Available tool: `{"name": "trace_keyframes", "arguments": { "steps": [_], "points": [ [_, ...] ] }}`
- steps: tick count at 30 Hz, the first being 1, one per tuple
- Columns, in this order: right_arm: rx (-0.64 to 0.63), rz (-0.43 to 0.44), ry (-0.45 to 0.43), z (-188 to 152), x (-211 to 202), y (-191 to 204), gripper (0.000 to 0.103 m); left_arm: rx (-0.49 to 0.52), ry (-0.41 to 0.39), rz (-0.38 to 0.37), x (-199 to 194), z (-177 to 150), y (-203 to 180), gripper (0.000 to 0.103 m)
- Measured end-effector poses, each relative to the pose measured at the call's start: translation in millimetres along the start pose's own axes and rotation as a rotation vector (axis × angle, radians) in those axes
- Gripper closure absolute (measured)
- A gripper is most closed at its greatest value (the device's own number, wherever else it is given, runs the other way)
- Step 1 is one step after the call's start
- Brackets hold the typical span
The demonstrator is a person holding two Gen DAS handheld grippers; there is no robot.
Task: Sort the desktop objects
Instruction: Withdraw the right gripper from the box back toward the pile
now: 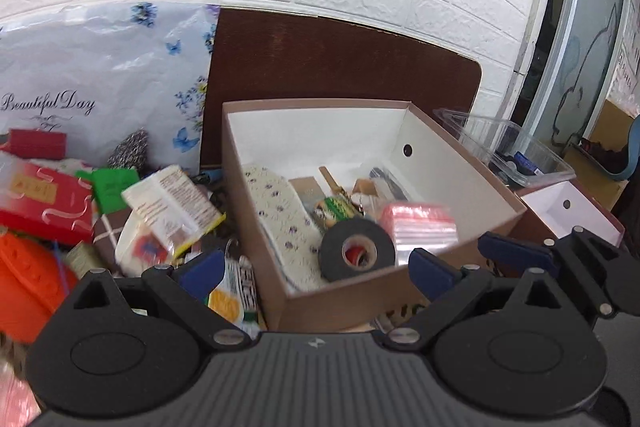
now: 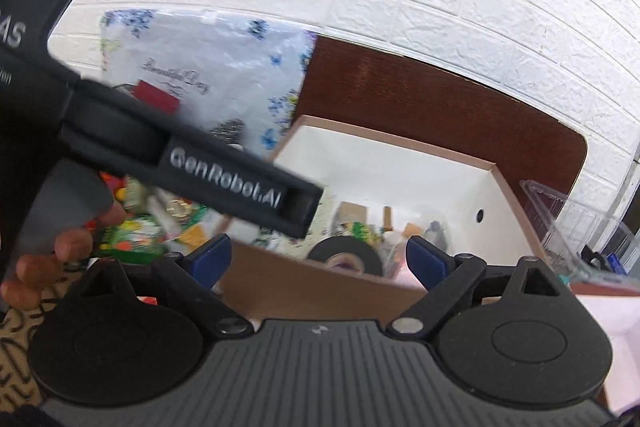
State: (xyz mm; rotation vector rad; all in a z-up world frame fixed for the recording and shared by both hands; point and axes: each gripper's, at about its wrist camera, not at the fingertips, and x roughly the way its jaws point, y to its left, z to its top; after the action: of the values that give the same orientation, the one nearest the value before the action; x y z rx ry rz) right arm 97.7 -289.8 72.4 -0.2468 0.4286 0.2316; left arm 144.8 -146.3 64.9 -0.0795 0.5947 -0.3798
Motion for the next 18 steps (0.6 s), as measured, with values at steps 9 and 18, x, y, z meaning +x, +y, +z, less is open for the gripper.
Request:
{"name": "trace_keyframes", "arguments": {
  "steps": [9, 18],
  "points": [
    [0.001, 0.032, -0.002, -29, -21, 44, 0.01, -0.025, 0.018, -0.017, -35, -55, 13, 0.002],
    [0.035, 0.091, 0.089, -82, -12, 78, 0.01, -0.129, 0.068, 0.035, -46, -120, 47, 0.002]
  ]
}}
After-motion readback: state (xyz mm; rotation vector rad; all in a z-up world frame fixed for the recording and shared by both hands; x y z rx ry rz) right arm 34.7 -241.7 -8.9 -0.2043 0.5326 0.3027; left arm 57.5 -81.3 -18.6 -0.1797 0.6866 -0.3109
